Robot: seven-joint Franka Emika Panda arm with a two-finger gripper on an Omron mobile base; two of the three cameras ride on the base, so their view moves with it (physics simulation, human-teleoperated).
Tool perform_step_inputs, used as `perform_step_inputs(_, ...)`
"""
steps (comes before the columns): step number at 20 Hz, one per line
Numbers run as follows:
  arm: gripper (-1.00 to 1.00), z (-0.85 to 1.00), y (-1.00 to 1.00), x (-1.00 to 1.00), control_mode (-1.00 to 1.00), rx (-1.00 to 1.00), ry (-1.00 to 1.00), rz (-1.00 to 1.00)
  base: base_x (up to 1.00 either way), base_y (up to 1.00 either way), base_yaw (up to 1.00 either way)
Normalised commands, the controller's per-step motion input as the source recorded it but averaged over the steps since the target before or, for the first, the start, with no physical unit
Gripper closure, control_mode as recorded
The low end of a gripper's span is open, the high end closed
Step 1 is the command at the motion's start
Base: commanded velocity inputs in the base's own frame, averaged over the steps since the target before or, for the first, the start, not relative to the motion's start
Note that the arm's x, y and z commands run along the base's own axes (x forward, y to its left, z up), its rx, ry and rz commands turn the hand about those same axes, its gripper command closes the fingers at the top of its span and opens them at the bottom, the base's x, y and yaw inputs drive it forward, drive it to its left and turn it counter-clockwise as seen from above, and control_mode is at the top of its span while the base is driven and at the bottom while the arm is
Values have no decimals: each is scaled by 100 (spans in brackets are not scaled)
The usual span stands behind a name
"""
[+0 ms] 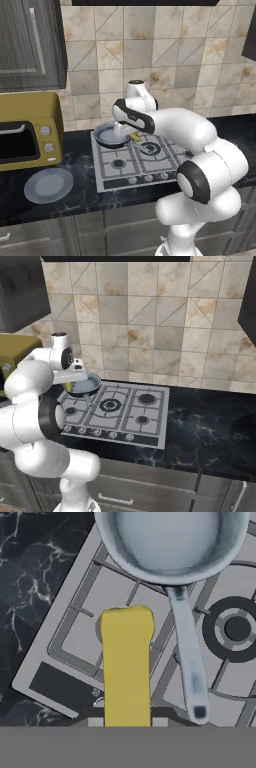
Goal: Pick up the butter stick and place it in the pan. Then turn on the burner for the pan.
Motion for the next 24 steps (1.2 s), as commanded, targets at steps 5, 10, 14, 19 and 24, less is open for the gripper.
perform_step_inputs(5,100,1,0,57,-100,0,0,-14,0,0,0)
perform_step_inputs(10,100,0,-5,50,-100,0,0,-11,0,0,0)
perform_step_inputs(14,100,-3,0,45,-100,0,1,-12,0,0,0)
perform_step_inputs(19,100,-6,0,41,-100,0,1,-13,0,0,0)
perform_step_inputs(24,100,-14,0,28,-100,0,2,-10,0,0,0)
